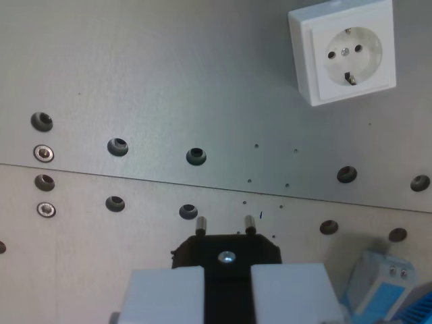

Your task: Move above the white socket

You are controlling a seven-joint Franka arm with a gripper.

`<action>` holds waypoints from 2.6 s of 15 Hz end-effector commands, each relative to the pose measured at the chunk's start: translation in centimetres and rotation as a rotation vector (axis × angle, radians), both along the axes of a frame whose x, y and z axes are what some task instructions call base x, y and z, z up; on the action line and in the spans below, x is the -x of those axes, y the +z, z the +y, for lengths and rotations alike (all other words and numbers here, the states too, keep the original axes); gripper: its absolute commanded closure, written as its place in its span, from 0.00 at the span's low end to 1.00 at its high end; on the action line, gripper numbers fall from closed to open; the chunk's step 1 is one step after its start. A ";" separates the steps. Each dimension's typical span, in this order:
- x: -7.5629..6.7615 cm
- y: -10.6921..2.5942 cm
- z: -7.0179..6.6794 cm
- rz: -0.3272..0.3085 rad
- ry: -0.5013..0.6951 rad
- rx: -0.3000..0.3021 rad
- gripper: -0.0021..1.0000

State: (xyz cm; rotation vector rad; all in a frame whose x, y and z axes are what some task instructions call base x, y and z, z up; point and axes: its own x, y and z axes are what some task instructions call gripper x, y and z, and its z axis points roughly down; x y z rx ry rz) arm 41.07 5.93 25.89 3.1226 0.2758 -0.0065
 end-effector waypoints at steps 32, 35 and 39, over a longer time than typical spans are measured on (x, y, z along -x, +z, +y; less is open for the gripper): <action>-1.6 -5.3 -3.2 -0.027 0.127 0.011 1.00; -1.9 -6.3 -3.8 -0.027 0.145 0.008 1.00; -2.3 -7.9 -4.7 -0.027 0.167 0.015 1.00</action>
